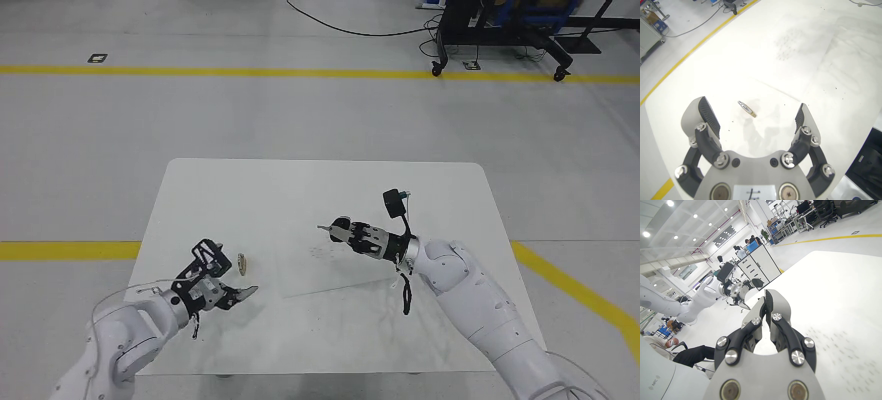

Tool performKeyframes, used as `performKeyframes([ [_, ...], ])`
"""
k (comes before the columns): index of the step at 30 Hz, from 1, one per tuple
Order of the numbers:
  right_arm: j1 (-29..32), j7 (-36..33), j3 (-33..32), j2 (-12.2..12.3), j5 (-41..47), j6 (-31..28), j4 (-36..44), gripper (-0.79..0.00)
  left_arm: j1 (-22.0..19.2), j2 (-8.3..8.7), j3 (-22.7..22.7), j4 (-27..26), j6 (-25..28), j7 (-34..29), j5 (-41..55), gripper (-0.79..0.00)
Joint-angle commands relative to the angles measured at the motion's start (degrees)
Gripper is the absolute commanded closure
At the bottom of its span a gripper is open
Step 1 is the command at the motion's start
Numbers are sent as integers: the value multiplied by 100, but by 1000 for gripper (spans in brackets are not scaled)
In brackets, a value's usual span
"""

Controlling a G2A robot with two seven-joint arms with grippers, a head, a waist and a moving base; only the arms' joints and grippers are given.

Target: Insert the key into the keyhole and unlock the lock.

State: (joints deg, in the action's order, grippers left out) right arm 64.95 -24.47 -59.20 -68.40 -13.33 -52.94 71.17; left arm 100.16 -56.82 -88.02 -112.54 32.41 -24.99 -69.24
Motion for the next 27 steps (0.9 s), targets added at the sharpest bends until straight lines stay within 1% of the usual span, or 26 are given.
performKeyframes([
  [1, 0, 0, 0, 0, 0, 0, 0, 0, -98, -15, 121, 108, -248, -117, -103, -739],
  [2, 0, 0, 0, 0, 0, 0, 0, 0, -140, -27, 190, 155, -369, -142, -94, -730],
  [3, 0, 0, 0, 0, 0, 0, 0, 0, -181, -38, 251, 204, -470, -173, -82, -696],
  [5, 0, 0, 0, 0, 0, 0, 0, 0, -277, -54, 352, 292, -654, -312, -121, -653],
  [7, 0, 0, 0, 0, 0, 0, 0, 0, -361, -70, 451, 363, -806, -374, -167, -545],
  [8, 0, 0, 0, 0, 0, 0, 0, 0, -400, -76, 493, 396, -841, -384, -186, -462],
  [9, 0, 0, 0, 0, 0, 0, 0, 0, -432, -82, 527, 431, -862, -379, -191, -403],
  [11, 0, 0, 0, 0, 0, 0, 0, 0, -473, -93, 568, 497, -934, -378, -157, -345],
  [13, 0, 0, 0, 0, 0, 0, 0, 0, -507, -99, 589, 549, -989, -385, -157, -320],
  [18, 0, 0, 0, 0, 0, 0, 0, 0, -642, -105, 608, 712, -993, -536, -91, -302],
  [22, 0, 0, 0, 0, 0, 0, 0, 0, -754, -113, 619, 791, -974, -572, 44, -323],
  [27, 0, 0, 0, 0, 0, 0, 0, 0, -903, -129, 734, 883, -934, -625, 119, -302],
])
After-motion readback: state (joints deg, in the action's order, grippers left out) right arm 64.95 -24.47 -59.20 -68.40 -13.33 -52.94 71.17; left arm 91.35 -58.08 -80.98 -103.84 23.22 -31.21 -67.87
